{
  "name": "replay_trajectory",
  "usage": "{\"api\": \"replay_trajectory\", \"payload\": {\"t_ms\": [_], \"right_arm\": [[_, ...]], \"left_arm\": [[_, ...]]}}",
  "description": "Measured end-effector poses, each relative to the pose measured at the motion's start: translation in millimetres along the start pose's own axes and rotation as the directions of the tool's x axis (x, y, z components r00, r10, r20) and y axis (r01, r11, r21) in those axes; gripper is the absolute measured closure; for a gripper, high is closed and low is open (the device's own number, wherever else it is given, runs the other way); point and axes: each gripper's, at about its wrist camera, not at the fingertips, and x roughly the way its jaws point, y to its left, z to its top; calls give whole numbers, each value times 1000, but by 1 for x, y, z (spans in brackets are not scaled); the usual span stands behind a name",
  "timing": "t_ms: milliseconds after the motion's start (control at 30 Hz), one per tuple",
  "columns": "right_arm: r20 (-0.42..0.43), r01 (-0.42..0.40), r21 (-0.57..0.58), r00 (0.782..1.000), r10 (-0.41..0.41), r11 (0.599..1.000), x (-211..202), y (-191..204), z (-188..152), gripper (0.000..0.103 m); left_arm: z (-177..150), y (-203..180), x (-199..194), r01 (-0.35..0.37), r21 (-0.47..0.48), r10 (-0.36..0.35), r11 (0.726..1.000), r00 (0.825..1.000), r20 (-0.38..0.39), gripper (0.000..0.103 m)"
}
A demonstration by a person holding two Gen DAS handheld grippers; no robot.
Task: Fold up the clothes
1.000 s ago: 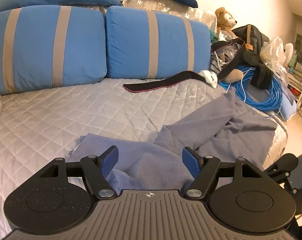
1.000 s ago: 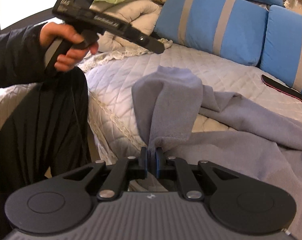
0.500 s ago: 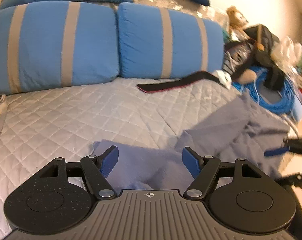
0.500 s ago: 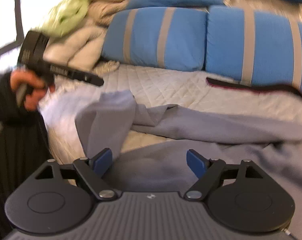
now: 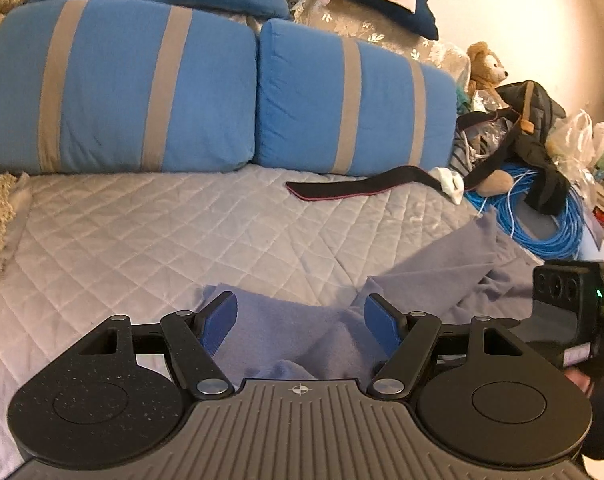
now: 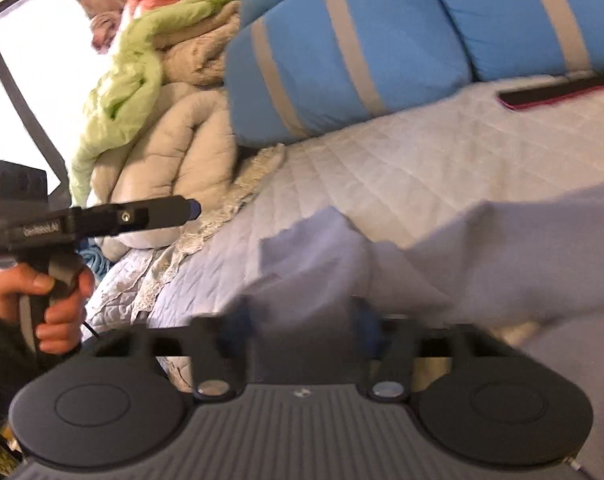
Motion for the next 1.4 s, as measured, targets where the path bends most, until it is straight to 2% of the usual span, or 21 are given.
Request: {"api": "replay_trajectory", "payload": {"t_ms": [100, 200, 333, 400, 467, 500, 533, 600, 667, 733, 800, 933, 1000, 1133, 1267, 1300, 1367, 1400], "right_arm": [[-2, -17, -194, 1000, 17, 981, 10, 38, -6, 98], [-51, -48, -388, 998, 30, 920, 17, 75, -20, 97], [-109, -71, -519, 994, 17, 852, 25, 101, -41, 97], [-131, -75, -529, 991, 6, 845, 28, 102, -47, 97], [-126, -52, -532, 992, -18, 845, 28, 100, -51, 81], [-122, -37, -526, 992, -32, 850, 28, 99, -51, 64], [-116, -24, -517, 992, -42, 856, 26, 97, -50, 59], [-85, 2, -502, 995, -52, 865, 17, 95, -46, 35], [-50, 29, -490, 997, -62, 871, 6, 92, -41, 24], [-32, 53, -484, 996, -78, 873, -6, 88, -35, 24], [-8, 85, -472, 995, -101, 877, -18, 83, -31, 15], [31, 142, -430, 989, -143, 892, -44, 70, -22, 11], [50, 175, -406, 984, -170, 897, -60, 62, -19, 3], [66, 217, -364, 976, -208, 906, -89, 42, -17, 3], [67, 250, -331, 968, -241, 910, -97, 31, -19, 2], [69, 260, -326, 965, -252, 909, -99, 29, -20, 2], [69, 271, -324, 962, -262, 907, -101, 28, -21, 2], [70, 272, -325, 962, -264, 906, -101, 28, -21, 2]], "left_arm": [[4, -1, -2, 6, 13, -6, 1000, 1000, -9, 33], [6, -5, 2, 14, 40, -14, 999, 1000, -15, 33], [8, -16, 10, 24, 96, -22, 995, 999, -24, 33], [7, -21, 15, 21, 134, -18, 991, 999, -28, 33], [7, -24, 21, 19, 168, -13, 986, 999, -34, 33], [7, -22, 25, 18, 176, -11, 984, 999, -40, 33], [7, -20, 30, 18, 184, -9, 983, 999, -46, 33], [10, -10, 40, 7, 170, 3, 985, 998, -60, 33], [14, 4, 51, -8, 144, 19, 990, 997, -77, 33], [18, 19, 66, -20, 116, 32, 993, 994, -103, 33], [22, 34, 81, -26, 88, 37, 996, 991, -130, 33], [26, 60, 110, 8, 22, -4, 1000, 981, -194, 34], [28, 73, 124, 24, -11, -26, 1000, 974, -225, 34], [32, 96, 149, 46, -75, -66, 996, 958, -279, 34], [30, 99, 152, 28, -92, -54, 995, 956, -290, 36], [30, 99, 153, 24, -96, -51, 995, 955, -292, 38], [29, 100, 154, 15, -105, -46, 994, 954, -298, 55], [28, 101, 155, 10, -109, -43, 994, 953, -300, 76]]}}
